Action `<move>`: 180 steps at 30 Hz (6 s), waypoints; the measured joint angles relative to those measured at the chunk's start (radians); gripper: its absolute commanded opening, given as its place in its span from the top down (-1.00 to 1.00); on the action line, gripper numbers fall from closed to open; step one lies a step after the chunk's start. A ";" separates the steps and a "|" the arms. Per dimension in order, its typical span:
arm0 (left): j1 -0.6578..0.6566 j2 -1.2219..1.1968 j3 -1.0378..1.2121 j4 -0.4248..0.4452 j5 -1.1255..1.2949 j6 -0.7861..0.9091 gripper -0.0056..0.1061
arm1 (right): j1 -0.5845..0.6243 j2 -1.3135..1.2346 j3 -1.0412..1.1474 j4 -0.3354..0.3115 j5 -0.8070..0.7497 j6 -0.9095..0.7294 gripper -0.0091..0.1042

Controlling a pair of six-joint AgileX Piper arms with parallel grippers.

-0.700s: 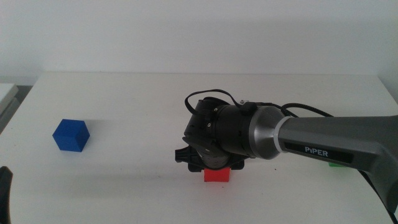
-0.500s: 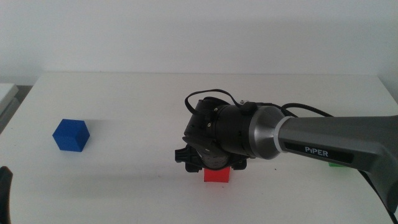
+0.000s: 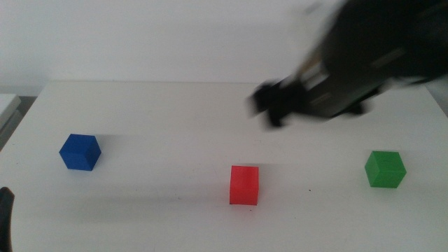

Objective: Stack red cubes first, then green, then blue cubes in a specific spot.

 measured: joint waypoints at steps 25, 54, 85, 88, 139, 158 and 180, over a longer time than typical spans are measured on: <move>0.000 0.000 0.000 0.000 0.000 0.000 -0.75 | -0.752 -0.086 0.237 0.351 -0.103 -0.588 -0.72; 0.000 0.000 0.000 0.000 0.000 0.000 -0.75 | -0.749 0.211 0.388 0.290 -0.499 -0.464 -0.72; 0.000 0.000 0.000 0.000 0.000 0.000 -0.75 | -0.306 0.184 0.024 0.140 -0.091 -0.010 0.71; 0.000 0.000 0.000 0.000 0.000 0.000 -0.75 | -0.213 0.228 -0.007 0.146 -0.077 0.065 0.71; 0.000 0.000 0.000 0.000 0.000 0.000 -0.75 | -0.045 0.517 -0.241 0.120 -0.025 0.220 -0.54; 0.000 0.000 0.000 0.000 0.000 0.000 -0.75 | 0.020 -0.132 -0.155 0.036 0.028 -0.031 -0.63; 0.000 0.000 0.000 0.000 0.000 0.000 -0.75 | 0.039 -0.894 0.228 0.274 -0.056 -0.636 -0.63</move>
